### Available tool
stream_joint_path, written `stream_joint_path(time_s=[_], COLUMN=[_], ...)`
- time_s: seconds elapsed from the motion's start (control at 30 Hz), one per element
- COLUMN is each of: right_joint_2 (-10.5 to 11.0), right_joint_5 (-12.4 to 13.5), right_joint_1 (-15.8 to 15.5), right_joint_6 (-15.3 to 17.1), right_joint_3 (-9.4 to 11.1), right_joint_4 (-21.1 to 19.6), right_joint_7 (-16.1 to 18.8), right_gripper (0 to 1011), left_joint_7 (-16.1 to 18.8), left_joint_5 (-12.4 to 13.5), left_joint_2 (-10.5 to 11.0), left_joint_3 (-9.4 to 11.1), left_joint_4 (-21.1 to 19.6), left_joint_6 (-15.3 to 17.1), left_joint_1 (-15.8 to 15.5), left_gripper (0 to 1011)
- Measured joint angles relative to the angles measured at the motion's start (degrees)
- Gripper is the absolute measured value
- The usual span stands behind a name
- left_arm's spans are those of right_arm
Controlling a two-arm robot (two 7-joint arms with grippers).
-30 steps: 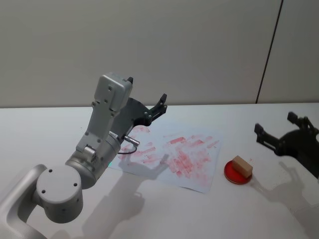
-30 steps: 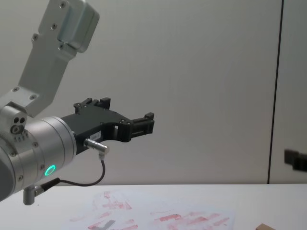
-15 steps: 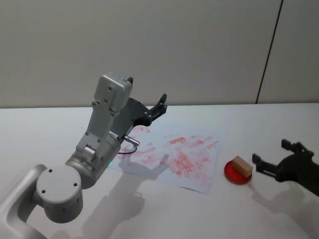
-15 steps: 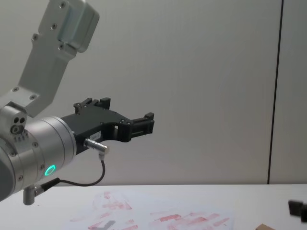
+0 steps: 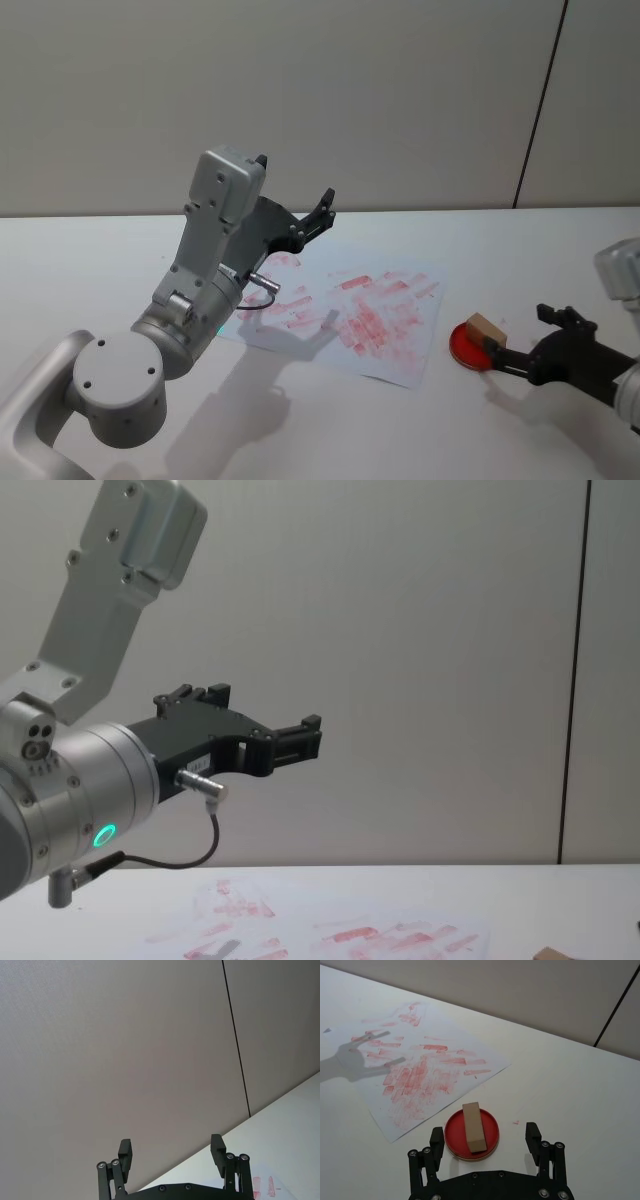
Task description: Use the one hand to pick up the stamp and affix it onto the A4 paper.
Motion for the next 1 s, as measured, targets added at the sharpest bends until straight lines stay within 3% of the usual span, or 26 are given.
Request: stream_joint_path(time_s=[0.53, 0.83, 1.0], right_joint_2=[-4.09, -5.07, -5.48], right_joint_5=[-5.09, -6.26, -6.74], right_joint_1=[4.39, 5.48, 5.94], right_joint_6=[-0.44, -0.81, -0.98], right_joint_3=[-2.96, -3.65, -3.93], right_joint_4=[6.35, 7.98, 8.62], right_joint_7=[1.15, 1.39, 1.49], right_gripper=[1001, 831, 644], left_joint_7=[0.00, 0.00, 0.01], left_joint_5=[0.00, 0.00, 0.00], left_joint_2=[0.00, 0.00, 0.00], left_joint_3=[0.00, 0.00, 0.00], left_joint_4=[0.00, 0.00, 0.00], left_joint_6=[0.00, 0.00, 0.00], left_joint_1=[0.00, 0.00, 0.00], left_gripper=[1002, 1002, 1001])
